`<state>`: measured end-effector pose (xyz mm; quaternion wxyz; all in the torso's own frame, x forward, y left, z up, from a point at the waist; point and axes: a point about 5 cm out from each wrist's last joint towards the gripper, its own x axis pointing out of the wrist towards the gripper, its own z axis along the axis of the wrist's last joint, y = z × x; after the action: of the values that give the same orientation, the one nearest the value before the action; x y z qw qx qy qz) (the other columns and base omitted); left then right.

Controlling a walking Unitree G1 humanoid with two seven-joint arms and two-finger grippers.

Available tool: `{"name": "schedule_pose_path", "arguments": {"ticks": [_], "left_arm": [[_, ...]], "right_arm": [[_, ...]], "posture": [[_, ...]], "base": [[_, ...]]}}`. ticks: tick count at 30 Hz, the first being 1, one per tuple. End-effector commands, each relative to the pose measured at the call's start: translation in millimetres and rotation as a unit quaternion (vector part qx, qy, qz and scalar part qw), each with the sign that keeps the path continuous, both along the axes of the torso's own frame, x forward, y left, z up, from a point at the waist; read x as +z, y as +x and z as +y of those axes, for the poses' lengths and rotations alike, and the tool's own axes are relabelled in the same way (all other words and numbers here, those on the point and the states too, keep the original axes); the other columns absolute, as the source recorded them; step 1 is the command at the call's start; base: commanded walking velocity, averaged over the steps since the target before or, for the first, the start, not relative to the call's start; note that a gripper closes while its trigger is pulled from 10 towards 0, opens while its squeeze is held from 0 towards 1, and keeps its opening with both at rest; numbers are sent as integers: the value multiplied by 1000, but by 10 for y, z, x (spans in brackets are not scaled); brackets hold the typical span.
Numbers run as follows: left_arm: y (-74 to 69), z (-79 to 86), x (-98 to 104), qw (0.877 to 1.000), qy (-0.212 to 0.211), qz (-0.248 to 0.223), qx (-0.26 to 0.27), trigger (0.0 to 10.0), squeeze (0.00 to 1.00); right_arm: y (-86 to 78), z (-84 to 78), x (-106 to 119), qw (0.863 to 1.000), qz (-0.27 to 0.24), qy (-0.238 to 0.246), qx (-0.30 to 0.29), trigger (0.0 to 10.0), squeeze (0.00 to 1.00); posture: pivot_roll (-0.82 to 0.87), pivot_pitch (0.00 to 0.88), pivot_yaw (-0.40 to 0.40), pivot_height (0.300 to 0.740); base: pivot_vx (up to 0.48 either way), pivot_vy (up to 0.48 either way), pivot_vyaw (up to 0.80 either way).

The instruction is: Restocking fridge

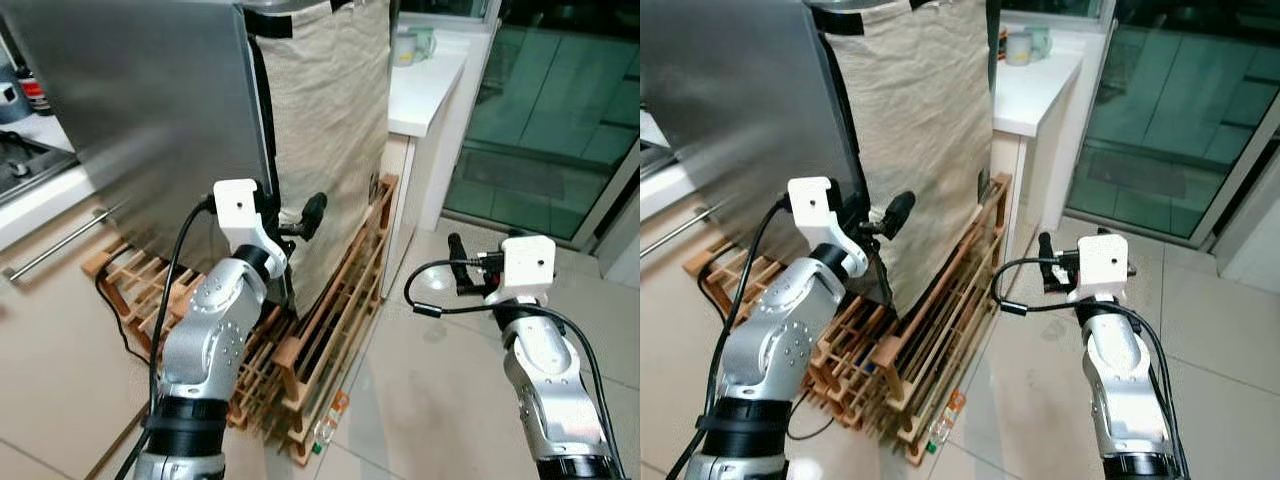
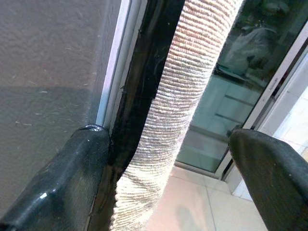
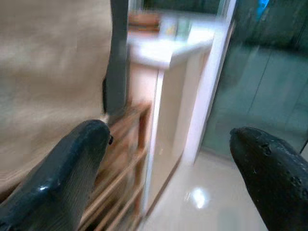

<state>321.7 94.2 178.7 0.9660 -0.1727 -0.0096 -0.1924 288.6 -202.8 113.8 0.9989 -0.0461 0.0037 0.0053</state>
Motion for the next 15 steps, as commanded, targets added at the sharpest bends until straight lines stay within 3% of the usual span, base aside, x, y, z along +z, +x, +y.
{"name": "schedule_pose_path", "arguments": {"ticks": [1,3,5,8,9,12,15], "left_arm": [[59,-147,243,998,-7,-47,-37,10000,0],[77,-272,280,996,-19,-52,-69,10000,0],[80,-528,268,987,-51,-35,-146,10000,0],[76,-619,255,983,-55,-27,-172,10000,0],[46,-856,258,971,-69,-14,-227,10000,0],[-6,-1088,379,956,-110,-21,-271,10000,0],[-184,-1365,500,920,-128,-32,-370,10000,0]], "right_arm": [[-3,-22,-186,998,61,23,14,10000,0],[-46,-42,-340,994,106,30,26,10000,0],[-137,-28,-540,985,167,24,43,10000,0],[-167,-14,-594,982,183,20,51,10000,0],[-214,32,-619,981,179,25,64,10000,0],[-233,83,-611,980,179,41,71,10000,0],[-238,154,-655,973,204,28,104,10000,0]], "posture": [[-199,0,75,740],[-204,0,79,740],[-217,0,85,740],[-219,0,87,740],[-240,0,97,740],[-250,0,96,740],[-243,0,73,740]], "base": [[0,0,0],[0,0,0],[0,0,0],[0,0,0],[0,0,0],[0,0,0],[0,0,0]]}}
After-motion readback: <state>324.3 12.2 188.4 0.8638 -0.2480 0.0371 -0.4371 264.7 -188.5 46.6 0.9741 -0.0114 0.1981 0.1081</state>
